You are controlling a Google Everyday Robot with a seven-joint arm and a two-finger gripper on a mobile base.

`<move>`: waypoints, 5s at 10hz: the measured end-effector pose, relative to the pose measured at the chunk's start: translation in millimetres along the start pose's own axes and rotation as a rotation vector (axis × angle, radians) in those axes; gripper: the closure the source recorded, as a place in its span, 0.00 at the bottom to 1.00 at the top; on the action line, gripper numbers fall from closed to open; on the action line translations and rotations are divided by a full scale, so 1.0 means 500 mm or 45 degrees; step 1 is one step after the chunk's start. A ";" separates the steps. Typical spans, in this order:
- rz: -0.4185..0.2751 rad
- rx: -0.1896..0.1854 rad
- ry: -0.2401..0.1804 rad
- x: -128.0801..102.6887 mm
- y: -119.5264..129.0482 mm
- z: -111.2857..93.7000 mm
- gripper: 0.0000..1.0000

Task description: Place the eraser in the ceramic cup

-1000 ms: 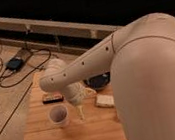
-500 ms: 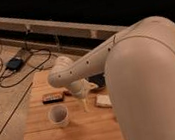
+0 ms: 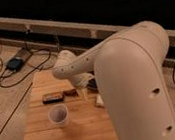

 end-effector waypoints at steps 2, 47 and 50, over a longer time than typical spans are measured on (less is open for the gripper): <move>-0.070 0.014 -0.068 -0.073 -0.006 -0.007 0.20; -0.592 -0.275 -0.570 -0.368 0.090 -0.188 1.00; -0.558 -0.334 -0.694 -0.299 0.131 -0.277 1.00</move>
